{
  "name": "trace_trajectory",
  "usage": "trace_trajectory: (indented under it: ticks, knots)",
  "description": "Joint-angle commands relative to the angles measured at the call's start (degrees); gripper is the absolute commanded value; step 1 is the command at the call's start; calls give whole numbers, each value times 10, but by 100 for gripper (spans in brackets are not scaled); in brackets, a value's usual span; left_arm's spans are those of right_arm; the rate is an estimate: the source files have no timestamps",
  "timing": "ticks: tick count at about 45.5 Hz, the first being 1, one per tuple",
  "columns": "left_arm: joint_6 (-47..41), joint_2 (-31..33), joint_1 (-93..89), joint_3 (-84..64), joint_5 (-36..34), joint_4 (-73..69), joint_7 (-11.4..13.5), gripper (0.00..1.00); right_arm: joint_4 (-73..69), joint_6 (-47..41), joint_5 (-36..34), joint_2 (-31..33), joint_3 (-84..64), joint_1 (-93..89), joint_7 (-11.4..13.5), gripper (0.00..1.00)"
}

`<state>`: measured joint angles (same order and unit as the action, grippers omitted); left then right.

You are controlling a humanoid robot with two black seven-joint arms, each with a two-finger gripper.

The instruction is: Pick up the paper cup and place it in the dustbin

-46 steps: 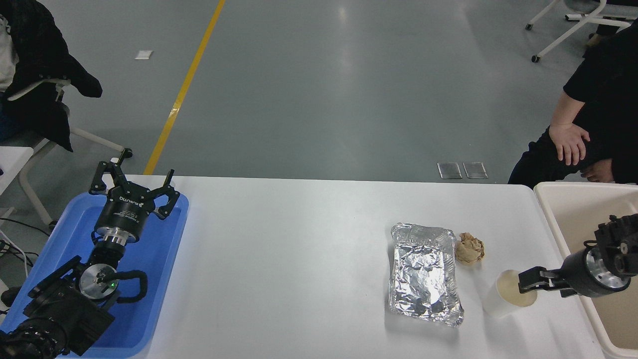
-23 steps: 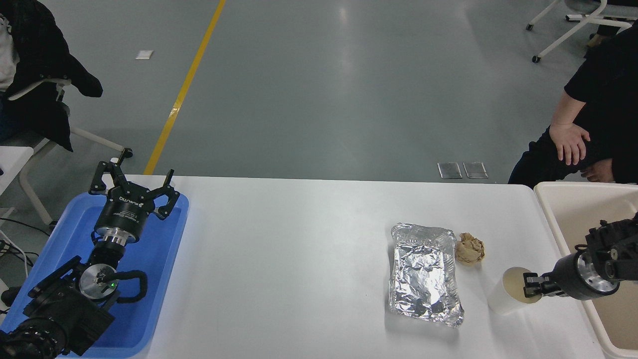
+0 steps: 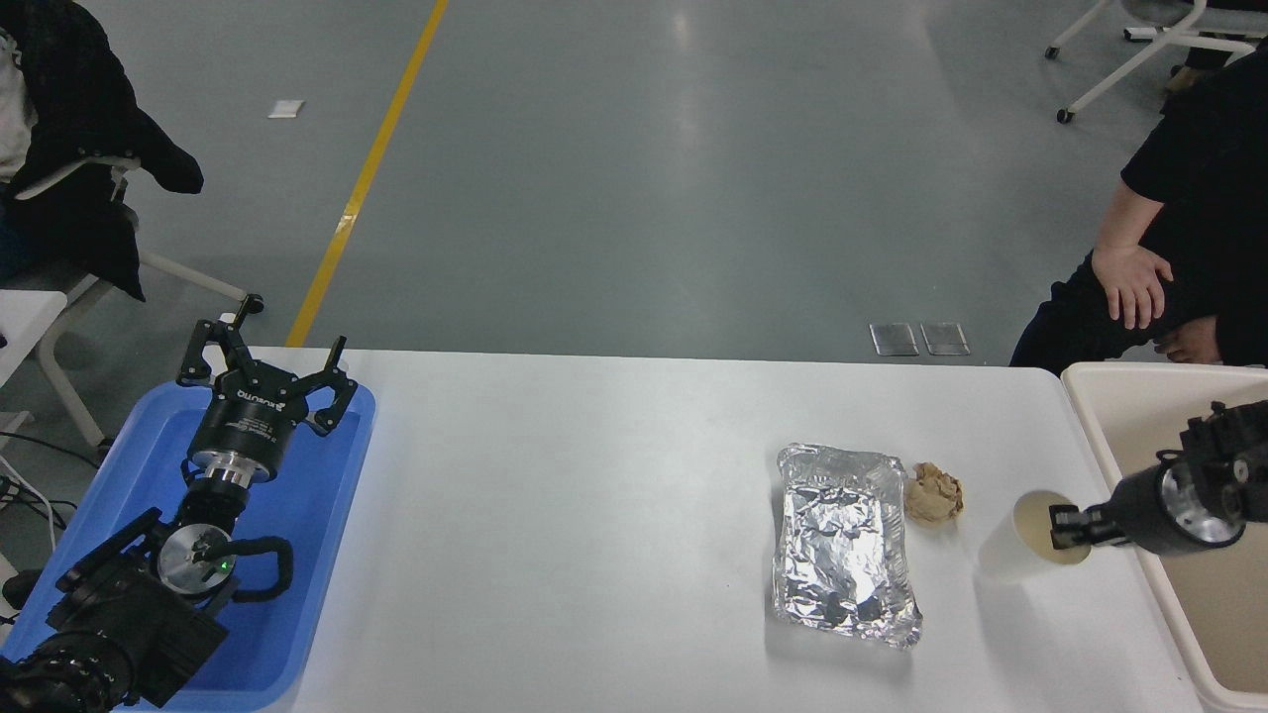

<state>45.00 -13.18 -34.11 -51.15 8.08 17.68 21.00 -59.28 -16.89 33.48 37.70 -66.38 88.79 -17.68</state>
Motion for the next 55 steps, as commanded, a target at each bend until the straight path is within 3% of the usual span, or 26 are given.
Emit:
trace_trajectory:
  ticks: [1, 28, 55]
  knots:
    - [0, 0, 0, 0, 0, 1, 0, 100, -6, -89, 6, 43, -29, 151, -6, 0]
    - [0, 0, 0, 0, 0, 1, 0, 100, -6, -249, 69, 83, -47, 378, -6, 0]
    - [0, 0, 1, 0, 0, 1, 0, 100, -4, -239, 78, 92, -45, 369, -4, 0]
